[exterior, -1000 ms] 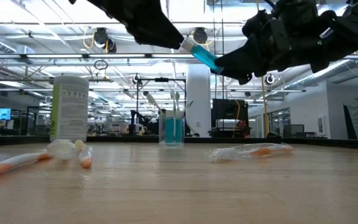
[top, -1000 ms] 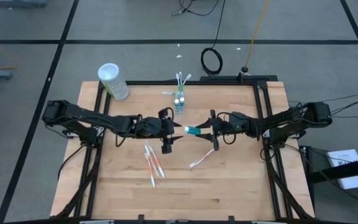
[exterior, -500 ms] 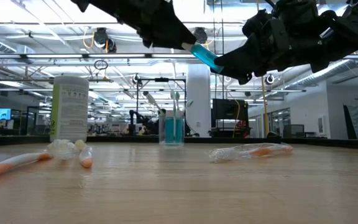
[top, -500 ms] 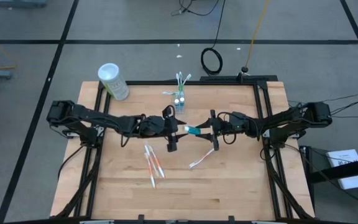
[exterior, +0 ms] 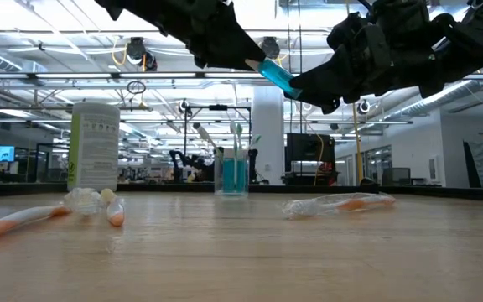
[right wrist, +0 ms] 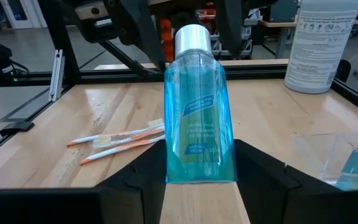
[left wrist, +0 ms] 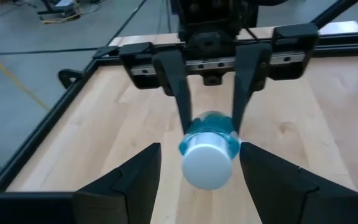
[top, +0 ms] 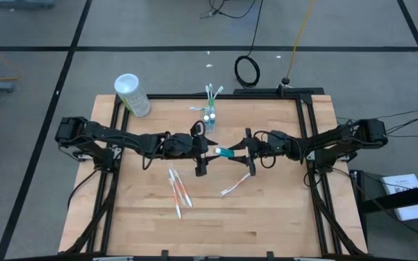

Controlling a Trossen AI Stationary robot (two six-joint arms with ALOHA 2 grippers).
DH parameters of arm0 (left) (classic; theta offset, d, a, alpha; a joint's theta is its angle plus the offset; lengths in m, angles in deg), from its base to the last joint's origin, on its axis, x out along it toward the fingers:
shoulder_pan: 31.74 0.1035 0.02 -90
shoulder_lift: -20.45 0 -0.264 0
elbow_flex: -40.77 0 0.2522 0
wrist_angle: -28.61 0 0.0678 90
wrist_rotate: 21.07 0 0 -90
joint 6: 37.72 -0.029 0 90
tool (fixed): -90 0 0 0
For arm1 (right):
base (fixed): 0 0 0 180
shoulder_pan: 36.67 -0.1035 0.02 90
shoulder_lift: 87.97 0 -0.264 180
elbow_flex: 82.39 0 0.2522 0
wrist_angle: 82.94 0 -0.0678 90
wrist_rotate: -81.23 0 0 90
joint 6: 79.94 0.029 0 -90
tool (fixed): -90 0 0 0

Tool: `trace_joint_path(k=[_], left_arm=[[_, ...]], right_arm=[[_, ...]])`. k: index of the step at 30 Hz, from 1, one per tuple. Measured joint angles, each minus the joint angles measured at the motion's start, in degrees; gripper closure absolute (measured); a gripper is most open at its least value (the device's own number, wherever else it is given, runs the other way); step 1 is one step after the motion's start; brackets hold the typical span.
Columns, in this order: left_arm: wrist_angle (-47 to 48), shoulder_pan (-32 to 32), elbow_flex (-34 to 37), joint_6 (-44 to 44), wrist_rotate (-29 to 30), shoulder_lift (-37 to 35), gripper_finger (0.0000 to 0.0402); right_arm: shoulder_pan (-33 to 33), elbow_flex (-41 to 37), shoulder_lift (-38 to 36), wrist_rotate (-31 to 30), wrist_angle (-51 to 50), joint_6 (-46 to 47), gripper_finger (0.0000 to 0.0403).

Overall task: Pick & Place toothbrushing station
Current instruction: Put the blue mouthwash bottle into the transparent organizer

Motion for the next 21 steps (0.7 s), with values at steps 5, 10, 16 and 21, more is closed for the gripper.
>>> trace_joint_path(k=[5,10,16,21], left_arm=[[0.0,0.0,0.0,0.0,-0.7,0.0,0.0203],[0.0,0.1,0.0,0.0,-0.8,0.0,0.0267],[0.0,0.0,0.0,0.1,-1.4,0.0,0.0302],[0.3,0.0,0.0,0.5,-0.5,-0.9,0.0302]], right_arm=[[0.0,0.0,0.0,0.0,0.0,0.0,0.0247],[0.0,0.0,0.0,0.1,0.0,-0.1,0.0244],[0.0,0.0,0.0,0.3,-0.4,-0.6,0.0246],[0.0,0.2,0.0,0.1,-1.3,-0.2,0.0233]])
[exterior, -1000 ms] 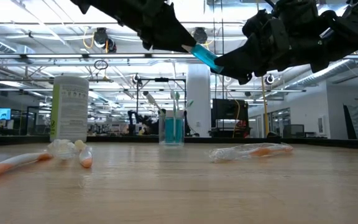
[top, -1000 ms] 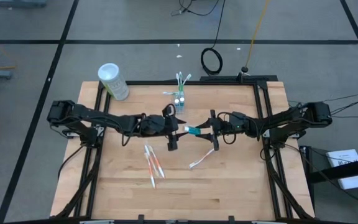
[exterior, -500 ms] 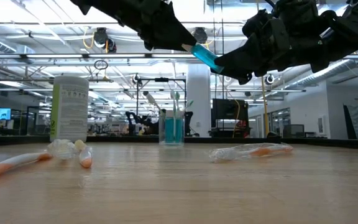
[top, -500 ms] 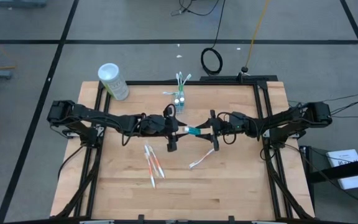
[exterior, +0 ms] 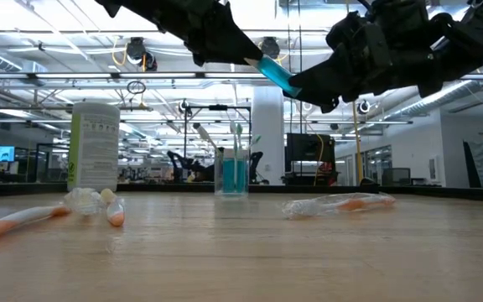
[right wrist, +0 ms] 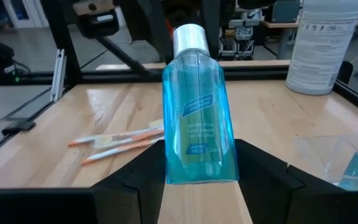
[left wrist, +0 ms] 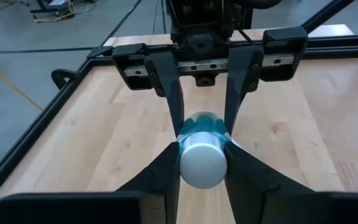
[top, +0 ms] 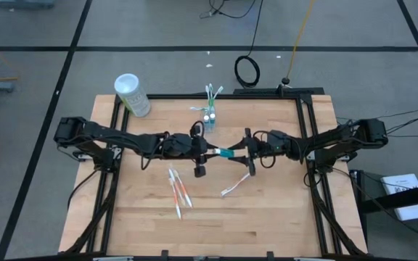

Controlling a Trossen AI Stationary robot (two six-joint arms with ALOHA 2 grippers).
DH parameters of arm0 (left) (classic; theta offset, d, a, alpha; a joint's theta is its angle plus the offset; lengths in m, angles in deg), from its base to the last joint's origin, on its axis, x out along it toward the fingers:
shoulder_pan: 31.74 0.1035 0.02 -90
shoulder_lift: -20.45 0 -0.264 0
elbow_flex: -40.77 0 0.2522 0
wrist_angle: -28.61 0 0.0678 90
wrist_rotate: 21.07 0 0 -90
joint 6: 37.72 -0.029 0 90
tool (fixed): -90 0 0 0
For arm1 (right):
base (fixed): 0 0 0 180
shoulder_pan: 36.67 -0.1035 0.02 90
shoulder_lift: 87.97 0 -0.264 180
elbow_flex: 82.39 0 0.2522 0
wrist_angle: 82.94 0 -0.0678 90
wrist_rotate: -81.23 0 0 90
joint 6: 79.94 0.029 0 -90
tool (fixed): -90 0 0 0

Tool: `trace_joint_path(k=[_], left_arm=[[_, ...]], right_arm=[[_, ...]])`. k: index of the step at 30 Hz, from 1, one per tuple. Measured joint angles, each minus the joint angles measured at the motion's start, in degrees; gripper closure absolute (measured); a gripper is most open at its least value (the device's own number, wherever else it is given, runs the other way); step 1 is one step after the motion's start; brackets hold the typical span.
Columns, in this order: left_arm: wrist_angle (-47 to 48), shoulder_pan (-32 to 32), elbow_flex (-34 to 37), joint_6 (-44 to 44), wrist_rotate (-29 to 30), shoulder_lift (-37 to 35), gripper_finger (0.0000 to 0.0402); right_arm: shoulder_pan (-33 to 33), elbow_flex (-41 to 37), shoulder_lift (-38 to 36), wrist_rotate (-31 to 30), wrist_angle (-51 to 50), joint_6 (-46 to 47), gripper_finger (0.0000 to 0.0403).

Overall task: Pick & Place toothbrushing station
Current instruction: Put the blue mouthwash bottle into the transparent organizer

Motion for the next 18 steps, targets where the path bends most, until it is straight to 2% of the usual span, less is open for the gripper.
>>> trace_joint_path(k=[3,9,13,18], left_arm=[[1.6,0.0,0.0,0.1,1.4,-2.0,0.0302],[4.0,1.0,-0.1,-0.2,10.0,-7.8,0.0302],[9.2,4.6,-1.9,3.5,9.0,-10.9,0.0302],[25.3,12.5,-10.1,7.3,8.1,-9.6,0.0302]], right_arm=[[0.1,0.2,0.0,-0.6,-0.6,1.4,0.0219],[0.0,-0.1,-0.1,-0.1,-2.6,2.9,0.0206],[0.1,-0.2,0.2,-0.1,-4.0,2.6,0.0207],[0.0,-0.1,0.1,-0.1,-3.6,1.8,0.0210]])
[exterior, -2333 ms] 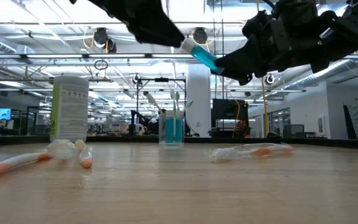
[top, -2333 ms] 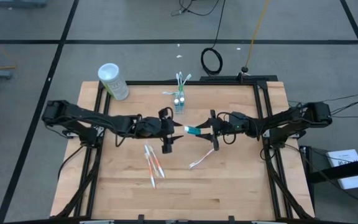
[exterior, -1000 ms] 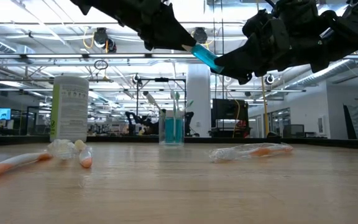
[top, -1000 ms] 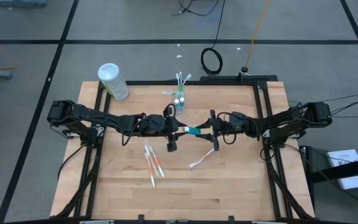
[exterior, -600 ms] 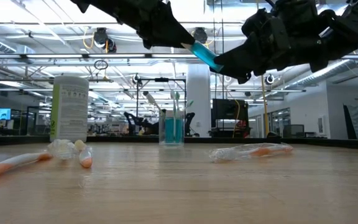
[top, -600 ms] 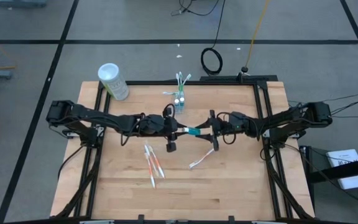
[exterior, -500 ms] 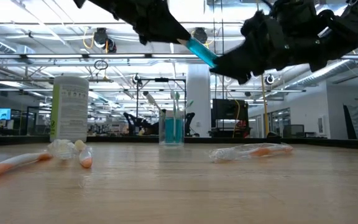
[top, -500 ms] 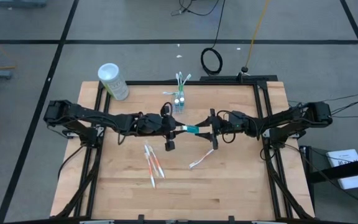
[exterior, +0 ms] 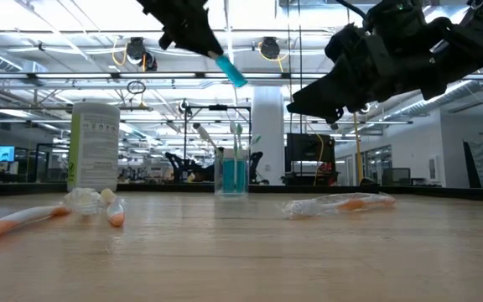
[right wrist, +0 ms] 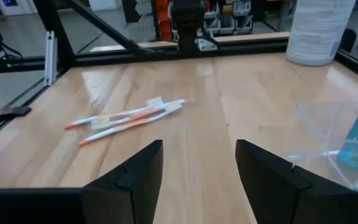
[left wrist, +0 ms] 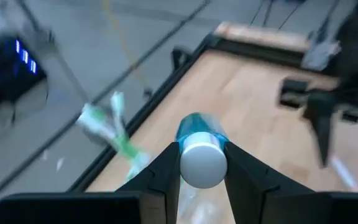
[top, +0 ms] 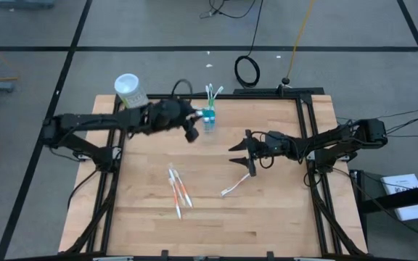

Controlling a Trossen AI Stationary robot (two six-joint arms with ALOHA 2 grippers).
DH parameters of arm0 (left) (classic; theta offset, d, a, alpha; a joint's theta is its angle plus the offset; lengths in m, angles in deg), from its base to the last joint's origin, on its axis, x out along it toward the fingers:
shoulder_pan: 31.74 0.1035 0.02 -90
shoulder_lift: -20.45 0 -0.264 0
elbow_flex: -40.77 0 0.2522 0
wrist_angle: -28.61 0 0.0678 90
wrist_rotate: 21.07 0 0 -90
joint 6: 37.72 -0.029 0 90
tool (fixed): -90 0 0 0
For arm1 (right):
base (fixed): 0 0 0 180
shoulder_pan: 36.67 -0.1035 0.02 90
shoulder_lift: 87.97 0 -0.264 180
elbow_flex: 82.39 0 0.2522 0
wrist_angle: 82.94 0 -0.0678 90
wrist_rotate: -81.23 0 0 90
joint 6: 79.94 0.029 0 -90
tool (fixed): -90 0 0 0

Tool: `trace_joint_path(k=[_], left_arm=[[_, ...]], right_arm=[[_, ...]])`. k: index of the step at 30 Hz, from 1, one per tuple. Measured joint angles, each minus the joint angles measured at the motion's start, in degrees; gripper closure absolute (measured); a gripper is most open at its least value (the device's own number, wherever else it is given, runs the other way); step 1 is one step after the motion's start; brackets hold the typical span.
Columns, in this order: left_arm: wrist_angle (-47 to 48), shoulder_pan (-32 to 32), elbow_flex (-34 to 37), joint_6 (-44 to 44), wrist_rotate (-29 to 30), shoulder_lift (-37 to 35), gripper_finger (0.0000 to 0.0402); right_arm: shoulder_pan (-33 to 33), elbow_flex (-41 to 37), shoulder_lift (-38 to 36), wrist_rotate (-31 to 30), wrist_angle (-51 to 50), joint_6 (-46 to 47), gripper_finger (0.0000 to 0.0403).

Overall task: Pick & Place toothbrushing station
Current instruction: Put the blue mouthwash bottle into the transparent organizer

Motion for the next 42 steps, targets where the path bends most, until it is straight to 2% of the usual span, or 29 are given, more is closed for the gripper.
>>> trace_joint_path(k=[7,15,22,38,42], left_arm=[[12.7,10.5,-10.0,2.9,-9.4,6.3,0.0302],[15.2,15.4,-11.7,3.0,-10.8,14.4,0.0302],[14.7,16.4,-11.7,3.0,-11.3,18.5,0.0302],[14.9,16.0,-11.7,3.9,-12.9,20.2,0.0302],[14.9,15.9,-11.7,4.0,-14.9,21.4,0.0302]], right_arm=[[0.0,0.0,0.0,0.0,0.2,-0.1,0.0209],[0.0,0.0,0.0,0.0,0.1,0.0,0.0213],[0.0,0.0,0.0,0.0,0.1,0.0,0.0212],[0.0,0.0,0.0,0.0,0.1,-0.2,0.0214],[0.0,0.0,0.0,0.0,0.1,-0.2,0.0215]])
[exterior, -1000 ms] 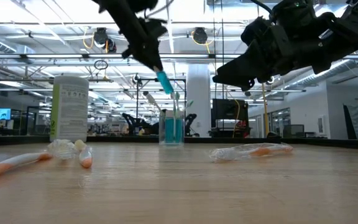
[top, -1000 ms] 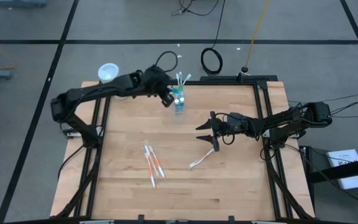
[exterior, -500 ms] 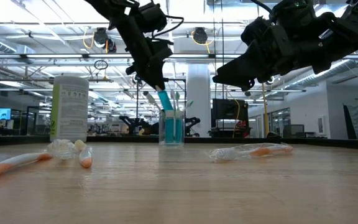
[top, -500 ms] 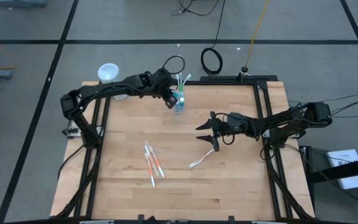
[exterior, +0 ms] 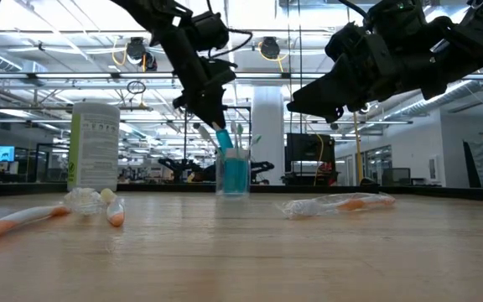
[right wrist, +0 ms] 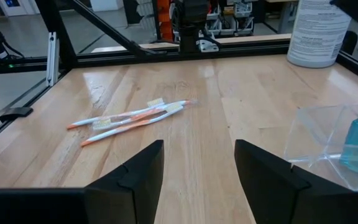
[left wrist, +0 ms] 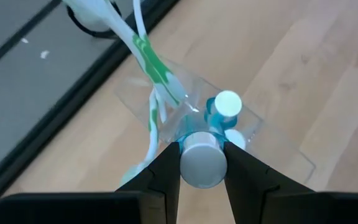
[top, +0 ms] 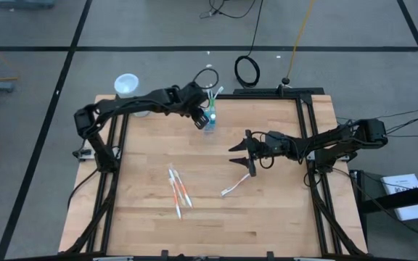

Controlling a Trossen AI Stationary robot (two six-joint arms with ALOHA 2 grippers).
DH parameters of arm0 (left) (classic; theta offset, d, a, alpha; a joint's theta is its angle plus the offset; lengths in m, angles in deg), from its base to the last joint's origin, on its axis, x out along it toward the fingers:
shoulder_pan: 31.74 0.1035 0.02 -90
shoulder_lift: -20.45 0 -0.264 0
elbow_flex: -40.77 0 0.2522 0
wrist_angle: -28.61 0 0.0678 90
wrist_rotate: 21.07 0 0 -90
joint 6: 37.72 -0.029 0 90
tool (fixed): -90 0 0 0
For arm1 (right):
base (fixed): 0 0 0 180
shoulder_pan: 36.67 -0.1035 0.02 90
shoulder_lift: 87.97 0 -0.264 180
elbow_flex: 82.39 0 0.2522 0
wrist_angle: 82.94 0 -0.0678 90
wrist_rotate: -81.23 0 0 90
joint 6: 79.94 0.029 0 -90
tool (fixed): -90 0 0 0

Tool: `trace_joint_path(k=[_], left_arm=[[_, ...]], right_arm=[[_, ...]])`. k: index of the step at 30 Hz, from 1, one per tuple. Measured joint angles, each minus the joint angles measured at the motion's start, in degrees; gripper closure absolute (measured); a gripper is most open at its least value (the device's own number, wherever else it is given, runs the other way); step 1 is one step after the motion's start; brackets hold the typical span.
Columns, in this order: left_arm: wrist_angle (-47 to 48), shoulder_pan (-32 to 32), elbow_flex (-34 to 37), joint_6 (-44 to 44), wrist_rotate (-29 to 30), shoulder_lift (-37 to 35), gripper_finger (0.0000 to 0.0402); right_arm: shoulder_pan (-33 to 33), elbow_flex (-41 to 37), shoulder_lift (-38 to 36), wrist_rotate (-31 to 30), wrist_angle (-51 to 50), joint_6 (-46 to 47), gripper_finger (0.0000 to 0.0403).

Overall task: Pick & Place toothbrushing station
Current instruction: Put the blue mouthwash bottle into the transparent organizer

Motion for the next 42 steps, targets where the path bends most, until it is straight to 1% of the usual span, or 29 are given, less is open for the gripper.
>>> trace_joint_path(k=[3,19,37,39,42], left_arm=[[0.3,0.0,0.0,0.1,-0.3,1.0,0.0302],[1.8,0.1,0.0,0.5,-0.8,1.3,0.0302],[-1.2,0.2,0.0,-0.1,-2.3,5.4,0.0302],[-1.5,0.2,0.0,-0.4,-2.4,5.4,0.0290],[-2.0,0.2,0.0,-1.2,-2.4,5.4,0.0245]], right_arm=[[0.0,0.0,0.0,0.0,0.0,0.0,0.0213],[0.0,0.0,0.0,0.0,0.0,0.0,0.0216],[0.0,0.0,0.0,0.0,0.0,0.1,0.0218],[0.0,0.0,0.0,0.0,0.0,0.2,0.0218],[0.0,0.0,0.0,0.0,0.0,0.2,0.0218]])
